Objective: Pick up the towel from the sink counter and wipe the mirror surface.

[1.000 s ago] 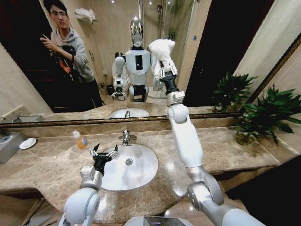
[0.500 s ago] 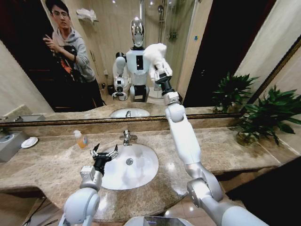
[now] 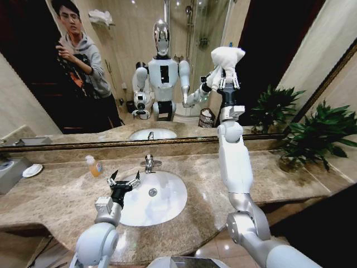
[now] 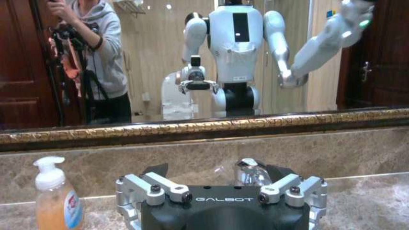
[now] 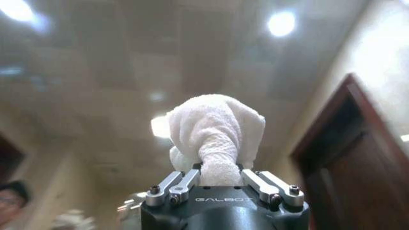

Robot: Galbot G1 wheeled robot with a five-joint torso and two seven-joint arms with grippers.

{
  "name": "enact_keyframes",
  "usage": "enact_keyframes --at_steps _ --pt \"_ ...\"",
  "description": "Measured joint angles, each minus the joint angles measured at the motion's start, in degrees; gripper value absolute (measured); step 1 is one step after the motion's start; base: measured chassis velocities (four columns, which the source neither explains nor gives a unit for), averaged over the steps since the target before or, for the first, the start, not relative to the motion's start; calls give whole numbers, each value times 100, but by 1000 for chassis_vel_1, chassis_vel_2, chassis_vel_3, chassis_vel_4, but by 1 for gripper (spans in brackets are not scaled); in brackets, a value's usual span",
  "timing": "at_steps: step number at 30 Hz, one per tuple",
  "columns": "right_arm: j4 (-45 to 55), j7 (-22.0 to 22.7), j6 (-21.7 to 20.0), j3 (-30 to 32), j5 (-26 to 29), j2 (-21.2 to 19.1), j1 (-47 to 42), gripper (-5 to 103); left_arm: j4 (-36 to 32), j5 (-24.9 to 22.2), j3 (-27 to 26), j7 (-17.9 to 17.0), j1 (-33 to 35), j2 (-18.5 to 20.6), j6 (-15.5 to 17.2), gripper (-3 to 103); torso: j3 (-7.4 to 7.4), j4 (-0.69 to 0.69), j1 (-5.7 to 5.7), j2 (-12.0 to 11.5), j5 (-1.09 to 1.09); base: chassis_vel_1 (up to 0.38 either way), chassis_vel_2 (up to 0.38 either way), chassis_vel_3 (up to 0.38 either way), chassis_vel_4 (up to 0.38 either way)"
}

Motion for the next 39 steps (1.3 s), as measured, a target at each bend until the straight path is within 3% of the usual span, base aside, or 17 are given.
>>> enact_keyframes --at_steps 5,9,14,17,25,30,39 --pt "283 -217 37 -837 -383 81 -470 19 0 0 0 0 1 0 0 100 0 8 1 0 -4 0 0 0 0" --pt "322 -294 170 -1205 -558 83 -687 19 0 0 0 0 0 0 0 100 0 7 0 0 -4 0 0 0 0" --pt "335 -320 259 -1177 -595 83 -839 19 0 0 0 0 0 1 0 100 0 3 0 0 -2 0 0 0 0" --pt "479 -296 257 -888 -343 68 -952 19 0 0 0 0 1 0 0 100 0 2 0 0 -1 0 0 0 0" --pt "1480 -234 280 -669 66 -320 -1681 19 0 0 0 0 0 0 0 100 -1 0 0 0 -1 0 0 0 0" --pt "2000 -160 231 -656 69 -316 -2110 19 0 0 0 0 0 0 0 100 -1 1 -1 0 -2 0 0 0 0" --pt "2459 64 59 -735 -17 -145 -2135 19 0 0 0 0 0 0 0 100 -1 2 0 0 -2 24 24 -29 -28"
